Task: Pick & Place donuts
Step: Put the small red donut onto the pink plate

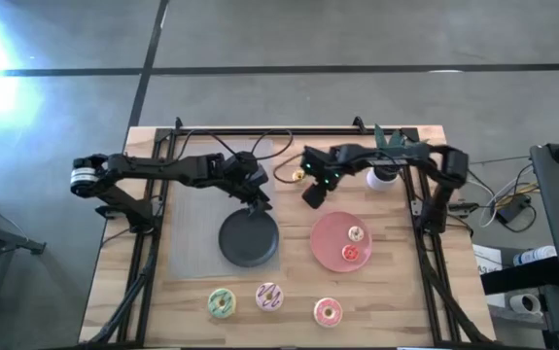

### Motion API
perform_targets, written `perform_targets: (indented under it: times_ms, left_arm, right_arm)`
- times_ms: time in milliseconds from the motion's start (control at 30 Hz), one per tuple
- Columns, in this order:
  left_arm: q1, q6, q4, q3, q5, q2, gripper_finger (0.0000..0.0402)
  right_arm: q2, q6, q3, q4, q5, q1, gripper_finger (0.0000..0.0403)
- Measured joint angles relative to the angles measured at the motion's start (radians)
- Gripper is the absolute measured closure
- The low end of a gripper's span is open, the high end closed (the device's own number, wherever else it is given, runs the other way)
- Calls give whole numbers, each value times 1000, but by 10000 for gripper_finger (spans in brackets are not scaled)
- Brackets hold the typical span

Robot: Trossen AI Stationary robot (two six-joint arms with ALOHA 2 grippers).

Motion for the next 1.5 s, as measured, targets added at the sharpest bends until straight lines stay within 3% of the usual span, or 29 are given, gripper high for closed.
perform_targets:
  times_ms: [500, 667, 800, 1000, 1300, 1500]
  left_arm:
    - [-1, -8, -61, -5, -158, -131, 255]
    - [-1, -11, -61, -36, -166, -132, 255]
    - [-1, -33, -56, -77, -169, -131, 255]
    - [-1, -50, -52, -100, -170, -130, 255]
    - [-1, -58, 14, -99, -171, -130, 255]
    - [0, -60, 46, -99, -171, -130, 255]
  right_arm:
    - [173, -105, 76, 22, -136, -85, 248]
    - [196, -120, 98, 5, -148, -85, 276]
    - [196, -142, 108, -17, -159, -86, 320]
    - [125, -188, 108, -101, -197, -77, 387]
    - [-65, -132, 64, -277, -185, 21, 389]
    - [-108, -2, -93, -225, -157, 154, 390]
